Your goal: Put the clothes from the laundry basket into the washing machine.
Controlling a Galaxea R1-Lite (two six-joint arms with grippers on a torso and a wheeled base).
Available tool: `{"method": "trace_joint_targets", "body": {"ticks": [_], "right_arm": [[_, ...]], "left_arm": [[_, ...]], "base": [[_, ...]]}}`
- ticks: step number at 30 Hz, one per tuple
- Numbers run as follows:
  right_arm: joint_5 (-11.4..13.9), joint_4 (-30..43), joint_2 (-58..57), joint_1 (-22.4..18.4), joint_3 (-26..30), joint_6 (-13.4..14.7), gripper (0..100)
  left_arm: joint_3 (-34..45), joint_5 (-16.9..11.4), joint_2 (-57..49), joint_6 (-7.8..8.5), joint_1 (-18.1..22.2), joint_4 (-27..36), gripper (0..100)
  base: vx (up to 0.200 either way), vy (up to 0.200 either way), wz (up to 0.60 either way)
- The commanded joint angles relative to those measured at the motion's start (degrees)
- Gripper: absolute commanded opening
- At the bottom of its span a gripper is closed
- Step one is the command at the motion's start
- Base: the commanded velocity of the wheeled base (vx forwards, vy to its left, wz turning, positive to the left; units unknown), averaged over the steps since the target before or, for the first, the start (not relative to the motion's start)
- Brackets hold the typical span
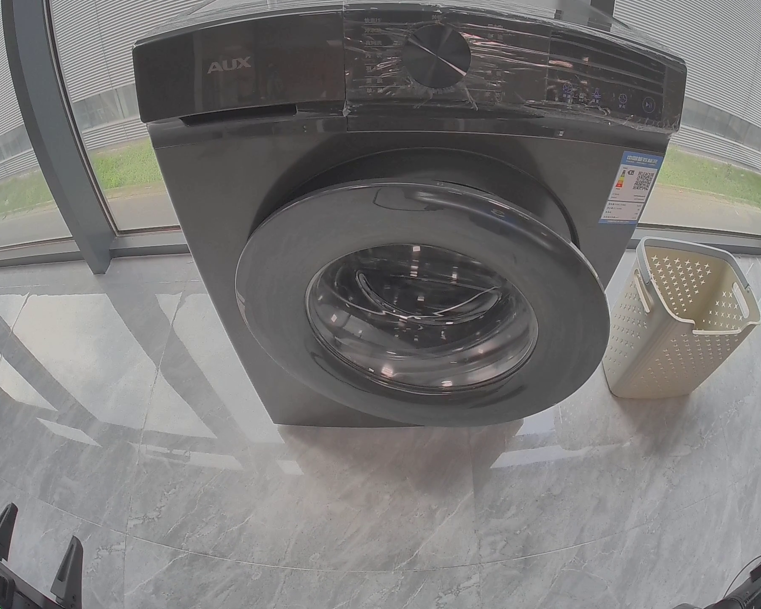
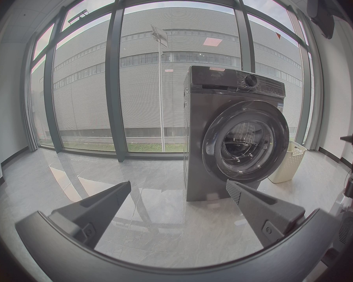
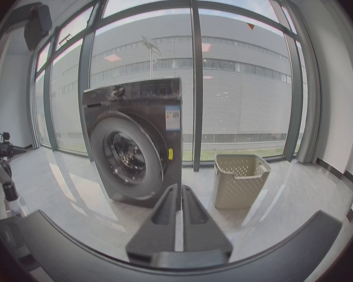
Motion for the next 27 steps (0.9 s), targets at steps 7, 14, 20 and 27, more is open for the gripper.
{"method": "trace_joint_targets", "body": {"ticks": [7,14,20,27], "right_arm": [[19.7,0.8,26.0,5.6,-10.5,5.0,0],[24.3,-14.9,48.4,9.5,-9.3,5.5,0],[24.1,-23.9,59.2,18.4,-9.8,6.2,0],[23.4,-24.4,68.6,20.5,-13.8,6.6,0]], "left_arm": [[0.9,0.0,-0.8,0.28,0.0,-0.1,100],[0.9,0.0,-0.8,0.11,0.0,-0.1,100],[0.9,0.0,-0.8,0.37,0.0,-0.1,100],[0.9,0.0,-0.8,0.46,0.0,-0.1,100]], "base": [[0.086,0.000,0.00],[0.200,0.000,0.00],[0.167,0.000,0.00],[0.000,0.000,0.00]]}}
